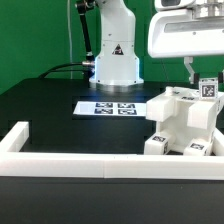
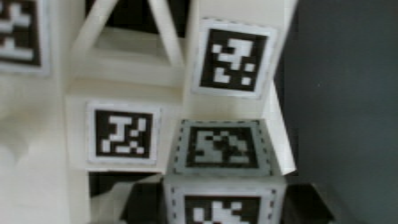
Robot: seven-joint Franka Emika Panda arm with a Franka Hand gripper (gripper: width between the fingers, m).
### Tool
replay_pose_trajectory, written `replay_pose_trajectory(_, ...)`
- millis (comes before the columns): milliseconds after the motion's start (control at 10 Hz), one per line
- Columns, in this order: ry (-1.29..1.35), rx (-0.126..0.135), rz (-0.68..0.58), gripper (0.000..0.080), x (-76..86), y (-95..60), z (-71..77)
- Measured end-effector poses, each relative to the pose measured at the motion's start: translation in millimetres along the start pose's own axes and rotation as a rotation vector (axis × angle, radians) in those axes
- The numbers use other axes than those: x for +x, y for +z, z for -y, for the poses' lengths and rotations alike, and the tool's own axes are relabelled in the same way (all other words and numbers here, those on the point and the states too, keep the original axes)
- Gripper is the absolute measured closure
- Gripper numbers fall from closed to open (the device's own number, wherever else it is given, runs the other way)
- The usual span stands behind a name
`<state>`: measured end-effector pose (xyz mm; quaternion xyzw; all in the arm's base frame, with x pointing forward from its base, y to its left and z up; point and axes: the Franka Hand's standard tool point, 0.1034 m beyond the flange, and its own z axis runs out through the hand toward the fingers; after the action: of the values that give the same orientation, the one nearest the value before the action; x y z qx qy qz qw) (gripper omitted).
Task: Assemble chair
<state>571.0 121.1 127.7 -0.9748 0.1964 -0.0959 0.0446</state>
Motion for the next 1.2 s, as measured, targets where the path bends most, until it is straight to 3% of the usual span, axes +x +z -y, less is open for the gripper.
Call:
replay_pose_trajectory(600,0.575,0.022,0.015,0.0511,-1.1,0.3,2.4)
replay_pose_trajectory(1100,0.744,0.024,0.024,0.051,-1.8,0.5,3.4)
replay_pose_trajectory(1200,0.711,0.024,0.024,0.0298,-1.8,0.5,3.5)
